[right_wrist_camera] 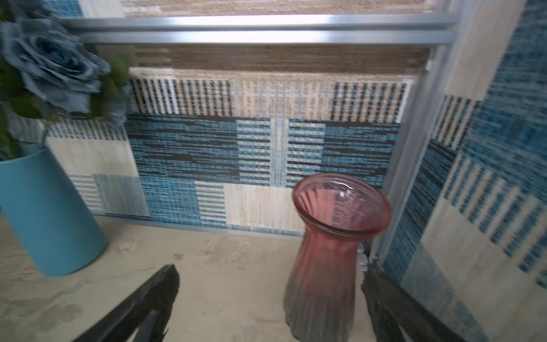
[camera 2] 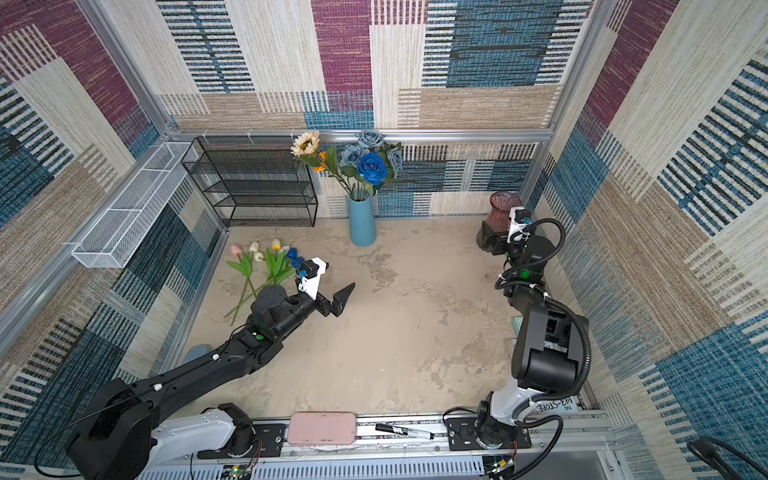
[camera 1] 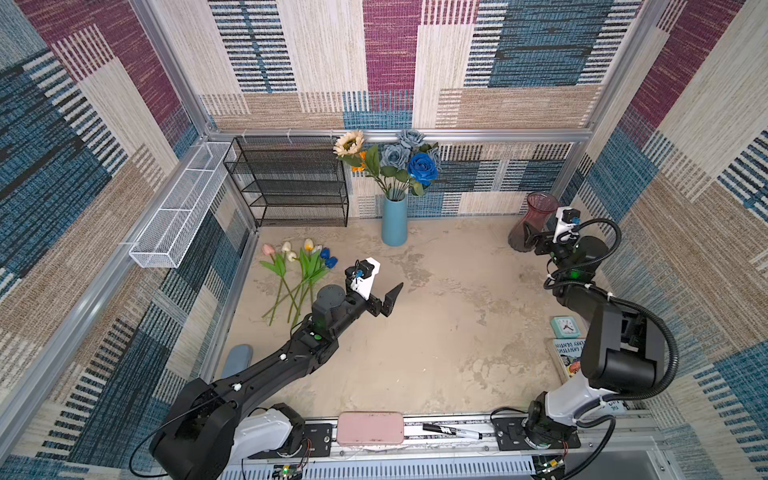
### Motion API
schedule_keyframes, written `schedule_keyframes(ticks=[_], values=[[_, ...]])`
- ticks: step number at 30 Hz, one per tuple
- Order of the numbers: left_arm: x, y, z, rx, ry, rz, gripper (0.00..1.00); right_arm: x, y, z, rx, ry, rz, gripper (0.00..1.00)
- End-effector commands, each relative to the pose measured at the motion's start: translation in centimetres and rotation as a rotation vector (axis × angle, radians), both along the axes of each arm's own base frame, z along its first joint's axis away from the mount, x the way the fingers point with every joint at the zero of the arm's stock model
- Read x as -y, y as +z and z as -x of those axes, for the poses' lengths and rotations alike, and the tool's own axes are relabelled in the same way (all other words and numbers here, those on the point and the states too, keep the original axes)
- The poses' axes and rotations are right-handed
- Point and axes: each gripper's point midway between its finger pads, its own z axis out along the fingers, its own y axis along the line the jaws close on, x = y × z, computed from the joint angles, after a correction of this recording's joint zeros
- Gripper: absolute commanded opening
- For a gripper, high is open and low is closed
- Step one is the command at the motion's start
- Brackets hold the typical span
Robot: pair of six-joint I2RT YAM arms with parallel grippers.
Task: Arrange the flowers into the vase
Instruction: 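Open the right gripper and reach it to the pink glass vase, grasping its rim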
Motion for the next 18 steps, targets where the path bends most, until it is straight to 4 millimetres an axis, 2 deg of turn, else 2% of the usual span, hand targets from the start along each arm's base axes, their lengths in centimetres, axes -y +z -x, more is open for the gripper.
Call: schedule_keyframes(ticks=[1, 7, 13, 16, 18], values=[[0.2, 1.3, 0.3, 0.032, -0.019, 0.062, 1.00, 1.9, -0.5, -0.7, 0.027, -0.040, 0.049, 1.00], [0.0, 1.0, 0.7, 0.029, -0.021, 0.071, 1.00, 3.1, -2.4, -3.9, 0.016, -0.004, 0.114, 1.00], [0.0, 0.8, 0.8, 0.012, -0.025, 0.063, 1.00, 3.1, -3.1, -6.8, 0.069, 0.079, 0.146, 1.00], [-0.3, 1.0, 0.8, 0.014, -0.014, 0.066, 1.00, 2.8, -2.8, -7.7, 0.103, 0.115, 0.157, 1.00], [-0.4, 1.2, 0.9, 0.015, -0.012, 0.065, 1.00, 3.4, -3.1, -8.6, 0.104, 0.109, 0.155, 1.00]])
